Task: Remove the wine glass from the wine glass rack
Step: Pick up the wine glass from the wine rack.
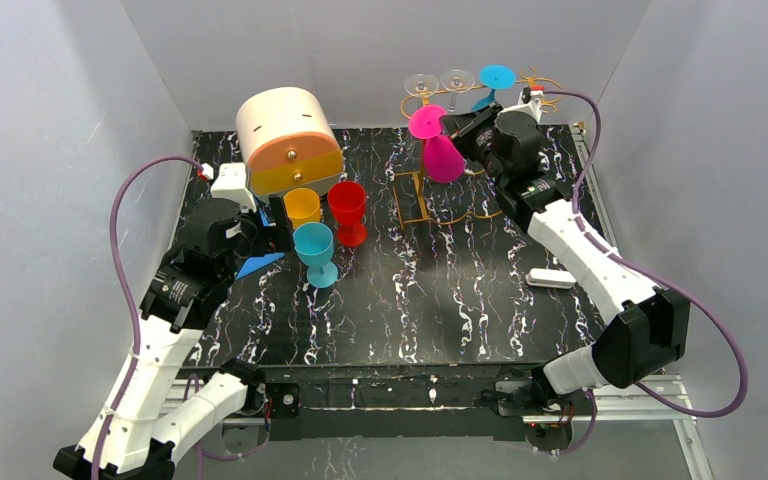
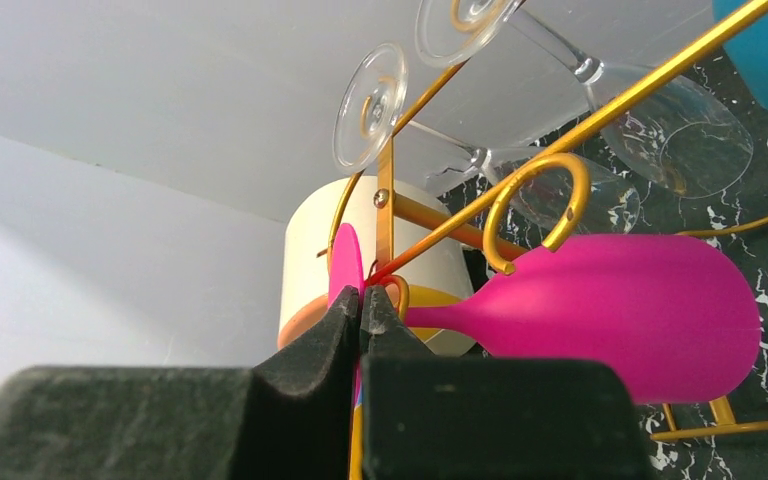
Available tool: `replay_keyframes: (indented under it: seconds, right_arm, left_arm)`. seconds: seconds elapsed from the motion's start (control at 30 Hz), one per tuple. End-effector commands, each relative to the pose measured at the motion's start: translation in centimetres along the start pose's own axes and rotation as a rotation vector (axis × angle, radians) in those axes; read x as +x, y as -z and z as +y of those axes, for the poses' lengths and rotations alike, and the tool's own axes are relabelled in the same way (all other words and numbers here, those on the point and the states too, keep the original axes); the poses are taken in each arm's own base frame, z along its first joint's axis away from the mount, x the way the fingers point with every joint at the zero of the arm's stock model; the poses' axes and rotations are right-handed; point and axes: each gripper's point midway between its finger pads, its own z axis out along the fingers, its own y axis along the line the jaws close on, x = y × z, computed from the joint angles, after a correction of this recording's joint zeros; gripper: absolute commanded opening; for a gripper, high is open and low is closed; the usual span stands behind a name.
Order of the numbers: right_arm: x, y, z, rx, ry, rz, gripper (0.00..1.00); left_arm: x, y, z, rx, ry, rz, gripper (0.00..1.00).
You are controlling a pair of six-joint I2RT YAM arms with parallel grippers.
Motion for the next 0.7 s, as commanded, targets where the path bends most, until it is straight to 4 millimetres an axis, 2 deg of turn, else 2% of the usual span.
replay_keyframes:
  seconds: [0.0, 0.3, 0.67]
  right_arm:
    - [-1.2, 1.3, 2.1, -0.075, -0.051, -0.022, 0.01]
    - [-1.2, 1.7, 1.3, -0.074, -0.051, -0.016, 0.01]
    - [-1.2, 2.3, 3.2, -0.144, -0.021, 0.037, 0.01]
  left_arm:
    - [-1.1, 0.6, 0.2, -0.003, 0.005, -0.030, 0.98]
    - [-0.5, 0.2, -0.3, 0.019, -0.004, -0.007, 0.98]
    - [-0.4, 0.1, -0.8, 0.045, -0.009, 0.005, 0.98]
